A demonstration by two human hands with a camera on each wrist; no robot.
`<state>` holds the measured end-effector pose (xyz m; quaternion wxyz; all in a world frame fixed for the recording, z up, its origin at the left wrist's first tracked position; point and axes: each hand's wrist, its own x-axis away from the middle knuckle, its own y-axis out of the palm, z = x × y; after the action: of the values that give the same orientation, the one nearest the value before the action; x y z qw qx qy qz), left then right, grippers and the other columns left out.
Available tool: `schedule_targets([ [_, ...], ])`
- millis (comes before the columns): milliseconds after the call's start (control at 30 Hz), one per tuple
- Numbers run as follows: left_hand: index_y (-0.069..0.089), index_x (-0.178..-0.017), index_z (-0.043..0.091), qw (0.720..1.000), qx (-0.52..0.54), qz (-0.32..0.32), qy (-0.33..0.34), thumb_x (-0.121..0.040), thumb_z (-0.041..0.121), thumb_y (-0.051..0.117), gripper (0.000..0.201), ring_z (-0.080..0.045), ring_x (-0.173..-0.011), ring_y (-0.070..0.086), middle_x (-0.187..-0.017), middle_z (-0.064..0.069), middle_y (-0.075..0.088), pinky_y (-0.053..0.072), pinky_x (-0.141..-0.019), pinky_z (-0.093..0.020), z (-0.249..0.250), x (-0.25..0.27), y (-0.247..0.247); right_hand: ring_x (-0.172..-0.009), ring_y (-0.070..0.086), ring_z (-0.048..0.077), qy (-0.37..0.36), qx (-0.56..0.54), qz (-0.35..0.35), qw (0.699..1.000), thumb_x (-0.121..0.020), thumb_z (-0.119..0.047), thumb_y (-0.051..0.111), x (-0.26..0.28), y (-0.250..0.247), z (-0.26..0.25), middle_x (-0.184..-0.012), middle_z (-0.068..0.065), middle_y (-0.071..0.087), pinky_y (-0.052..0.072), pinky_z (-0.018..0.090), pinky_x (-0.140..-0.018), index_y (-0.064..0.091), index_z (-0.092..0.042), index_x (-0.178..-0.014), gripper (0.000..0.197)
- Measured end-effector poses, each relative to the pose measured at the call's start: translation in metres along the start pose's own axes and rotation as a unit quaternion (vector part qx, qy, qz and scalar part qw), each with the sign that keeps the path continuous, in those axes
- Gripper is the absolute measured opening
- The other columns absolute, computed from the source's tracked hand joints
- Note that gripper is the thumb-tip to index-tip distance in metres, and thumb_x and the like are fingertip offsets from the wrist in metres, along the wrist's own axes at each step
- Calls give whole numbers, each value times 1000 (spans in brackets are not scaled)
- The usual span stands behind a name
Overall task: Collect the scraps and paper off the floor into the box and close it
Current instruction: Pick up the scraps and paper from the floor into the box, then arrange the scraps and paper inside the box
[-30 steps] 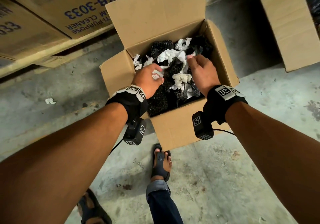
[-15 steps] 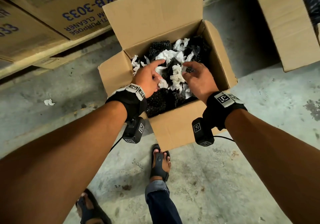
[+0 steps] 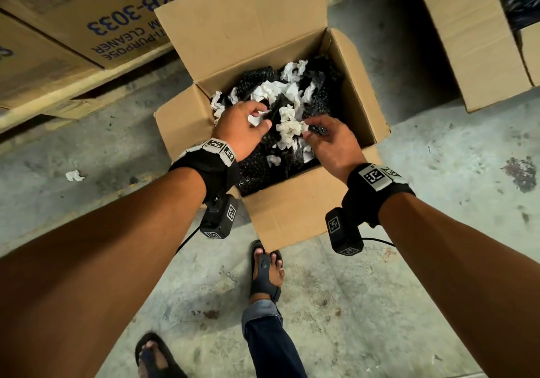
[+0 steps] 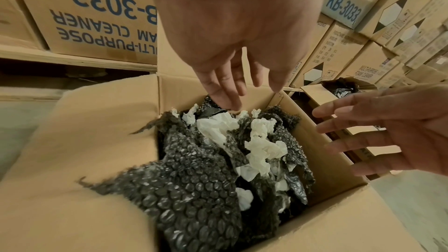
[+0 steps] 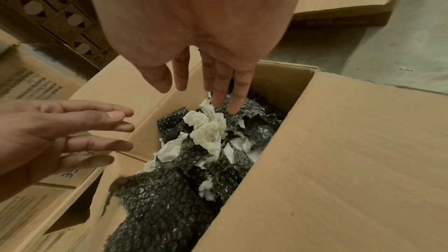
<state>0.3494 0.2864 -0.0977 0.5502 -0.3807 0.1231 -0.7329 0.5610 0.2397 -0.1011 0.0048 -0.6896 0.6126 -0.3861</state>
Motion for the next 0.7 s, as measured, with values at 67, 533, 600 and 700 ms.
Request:
schedule_targets([
  [67,66,-118,23,1000,-3,-1,-9,-87,34,69,34,-19,-97,67,-115,0,66,55,-89,-32,-5,6,-8,-88,71,12,2,11,-6,1000,-98,-35,58,4,-1,-6,-118,1,66,58,34,-85,63,-28,-127,30],
  [533,67,-118,14,972,29,103,-207,-80,53,69,54,-25,-111,63,-121,-7,67,48,-98,-34,-210,237,-130,-103,67,31,-177,220,-132,950,-96,-28,61,42,173,-139,-123,12,67,52,41,-93,65,-17,-124,31],
  [600,66,-116,17,951,57,125,-276,-81,51,72,49,-23,-114,63,-122,-4,66,48,-99,-34,-250,308,-134,-104,65,32,-203,247,-169,932,-97,-30,59,64,223,-160,-125,11,64,52,38,-92,63,-20,-128,33],
  [700,66,-115,17,920,74,126,-363,-82,46,72,44,-22,-114,63,-122,-3,66,47,-99,-30,-294,423,-121,-114,61,34,-239,291,-235,896,-98,-32,58,110,296,-184,-134,14,60,47,35,-96,59,-19,-134,38],
])
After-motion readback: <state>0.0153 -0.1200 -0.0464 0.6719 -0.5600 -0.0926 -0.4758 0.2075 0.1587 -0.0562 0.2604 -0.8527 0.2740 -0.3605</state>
